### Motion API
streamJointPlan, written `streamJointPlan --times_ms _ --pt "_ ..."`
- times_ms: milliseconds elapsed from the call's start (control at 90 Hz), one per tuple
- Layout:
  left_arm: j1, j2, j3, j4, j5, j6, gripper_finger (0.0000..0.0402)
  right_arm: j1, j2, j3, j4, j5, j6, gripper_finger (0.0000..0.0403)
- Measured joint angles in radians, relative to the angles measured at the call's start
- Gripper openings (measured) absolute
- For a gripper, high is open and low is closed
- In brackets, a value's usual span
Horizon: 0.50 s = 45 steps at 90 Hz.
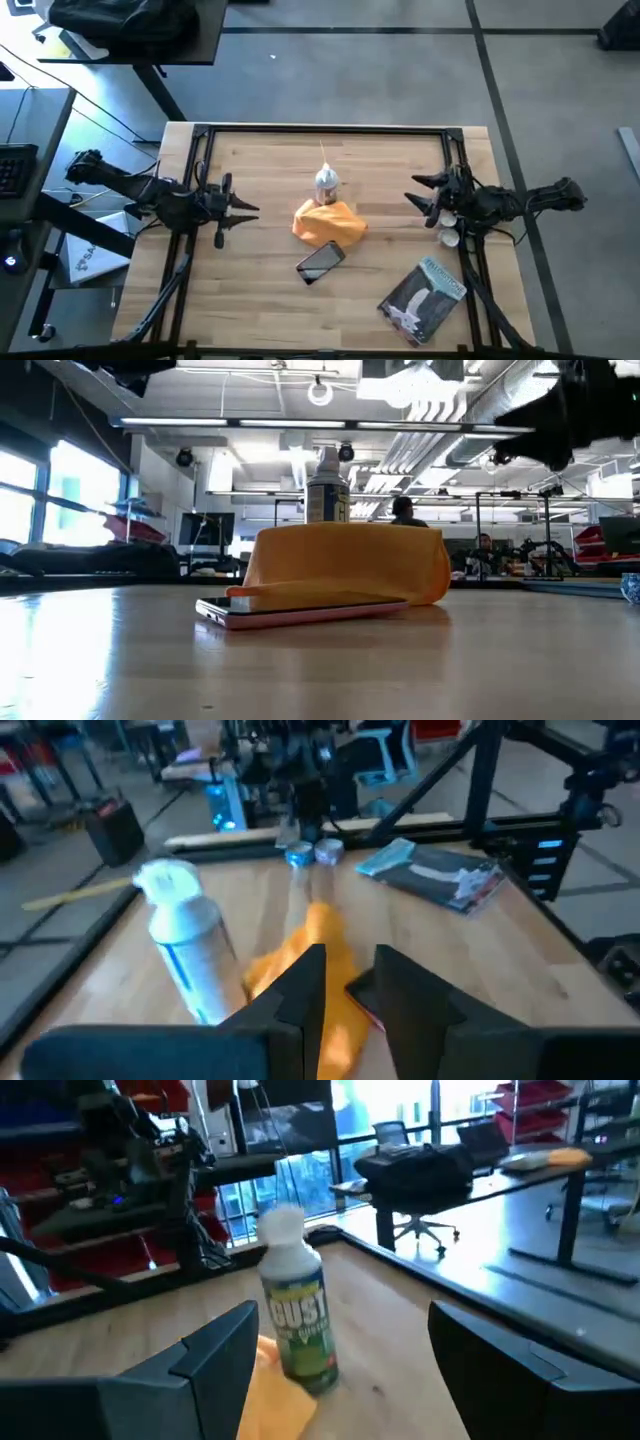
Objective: Apply microfiber cloth
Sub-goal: Return to Home Position
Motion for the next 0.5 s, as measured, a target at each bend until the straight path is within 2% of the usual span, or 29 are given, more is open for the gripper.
streamJointPlan --times_ms 100,244,333,500 --pt "0.088 0.000 -0.037 0.027 0.057 0.027 0.0049 -0.016 -0.089 -0.087 0.013 -0.081 0.031 0.0255" --pt "0.184 -0.027 -0.096 0.045 0.070 0.017 0.0038 -0.018 -0.130 -0.100 0.057 -0.316 -0.009 0.0210" --pt "0.222 -0.065 -0.126 0.042 0.073 0.011 0.0031 -0.018 -0.146 -0.100 0.044 -0.343 -0.032 0.0158" --pt "0.252 -0.179 -0.221 0.118 0.156 0.001 0.0017 -0.018 -0.142 -0.100 0.040 -0.361 -0.111 0.0028"
